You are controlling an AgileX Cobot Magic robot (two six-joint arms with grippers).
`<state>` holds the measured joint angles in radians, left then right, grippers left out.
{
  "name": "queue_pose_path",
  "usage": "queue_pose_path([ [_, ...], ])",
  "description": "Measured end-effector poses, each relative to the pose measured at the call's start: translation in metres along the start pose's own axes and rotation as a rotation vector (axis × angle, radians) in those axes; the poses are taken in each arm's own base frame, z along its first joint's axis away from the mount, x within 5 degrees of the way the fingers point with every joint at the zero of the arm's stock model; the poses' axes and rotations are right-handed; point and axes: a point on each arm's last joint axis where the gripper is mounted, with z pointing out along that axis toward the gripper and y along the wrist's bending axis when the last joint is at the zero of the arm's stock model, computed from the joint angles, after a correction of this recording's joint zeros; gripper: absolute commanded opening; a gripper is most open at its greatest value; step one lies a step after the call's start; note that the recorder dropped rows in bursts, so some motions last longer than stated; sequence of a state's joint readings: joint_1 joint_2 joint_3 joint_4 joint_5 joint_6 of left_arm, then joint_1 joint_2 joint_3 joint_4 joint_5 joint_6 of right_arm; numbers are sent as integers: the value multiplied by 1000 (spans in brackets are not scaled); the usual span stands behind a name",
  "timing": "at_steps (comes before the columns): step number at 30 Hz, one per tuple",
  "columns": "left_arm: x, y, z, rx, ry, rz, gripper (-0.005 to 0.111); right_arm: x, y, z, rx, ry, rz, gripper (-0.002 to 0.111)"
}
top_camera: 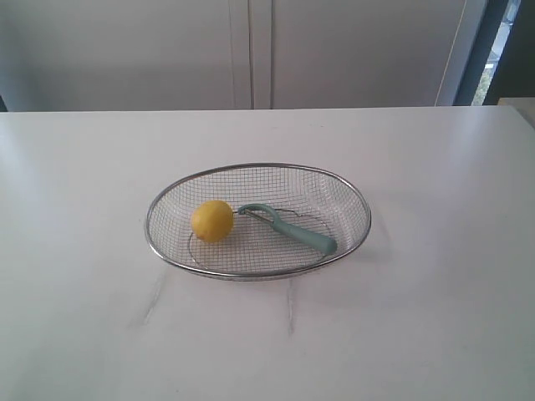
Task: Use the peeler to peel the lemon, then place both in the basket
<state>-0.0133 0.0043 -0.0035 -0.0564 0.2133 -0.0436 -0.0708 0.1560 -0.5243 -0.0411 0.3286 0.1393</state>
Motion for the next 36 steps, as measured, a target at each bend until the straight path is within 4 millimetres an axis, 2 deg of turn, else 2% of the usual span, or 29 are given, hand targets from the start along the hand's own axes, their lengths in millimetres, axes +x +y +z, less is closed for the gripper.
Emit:
queue_pose_path([
  [11, 0, 0, 0, 0, 0, 0, 0, 113, -11, 2, 5, 177, -171, 0],
  [16, 0, 0, 0, 0, 0, 0, 0, 151, -15, 3, 6, 295, -178, 0],
  [20, 0, 0, 0, 0, 0, 0, 0, 162, -16, 1, 9, 364, -178, 0],
  [30, 0, 0, 0, 0, -2, 0, 0, 162, -17, 0, 9, 375, -176, 0],
  [36, 0, 0, 0, 0, -2, 0, 0, 163, -17, 0, 31, 375, -64, 0],
])
